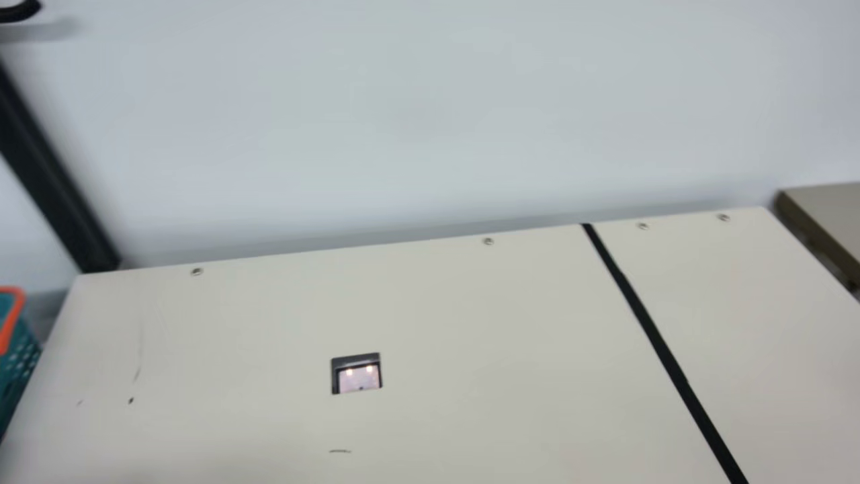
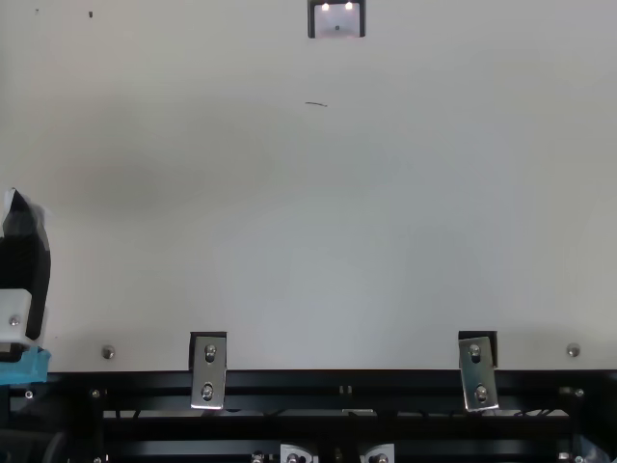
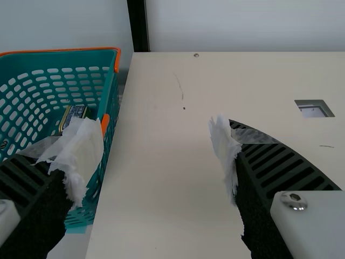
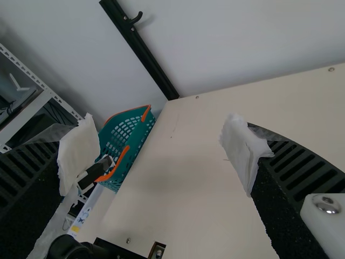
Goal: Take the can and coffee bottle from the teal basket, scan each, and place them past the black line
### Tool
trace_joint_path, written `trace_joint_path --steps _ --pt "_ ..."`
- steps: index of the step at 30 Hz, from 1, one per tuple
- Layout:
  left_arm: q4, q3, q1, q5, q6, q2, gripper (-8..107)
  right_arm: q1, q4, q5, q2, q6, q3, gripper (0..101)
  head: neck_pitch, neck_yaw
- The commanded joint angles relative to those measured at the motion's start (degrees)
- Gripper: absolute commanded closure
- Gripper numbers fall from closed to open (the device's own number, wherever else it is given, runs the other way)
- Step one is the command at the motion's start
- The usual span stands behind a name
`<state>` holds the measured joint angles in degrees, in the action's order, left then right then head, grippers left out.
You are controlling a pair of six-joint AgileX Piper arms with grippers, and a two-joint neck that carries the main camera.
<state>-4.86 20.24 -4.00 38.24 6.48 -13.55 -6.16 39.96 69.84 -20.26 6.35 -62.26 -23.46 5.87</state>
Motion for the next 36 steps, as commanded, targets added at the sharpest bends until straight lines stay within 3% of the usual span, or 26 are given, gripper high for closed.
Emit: trace_joint_path --steps 1,12,21,36 --pt "0.0 0.0 0.0 0.0 0.0 0.0 9 0.0 0.0 0.0 0.0 0.0 0.0 0 -1.41 -3.98" --pt "0.0 0.0 0.0 0.0 0.0 0.0 9 0.0 0.0 0.0 0.0 0.0 0.0 0 -1.53 -31.51" --pt "0.0 0.0 0.0 0.0 0.0 0.0 9 0.0 0.0 0.0 0.0 0.0 0.0 0 -1.54 -47.11" --pt "0.18 0.23 0.13 -0.04 0.08 -0.17 9 0.0 0.0 0.0 0.0 0.0 0.0 0 -1.54 -49.28"
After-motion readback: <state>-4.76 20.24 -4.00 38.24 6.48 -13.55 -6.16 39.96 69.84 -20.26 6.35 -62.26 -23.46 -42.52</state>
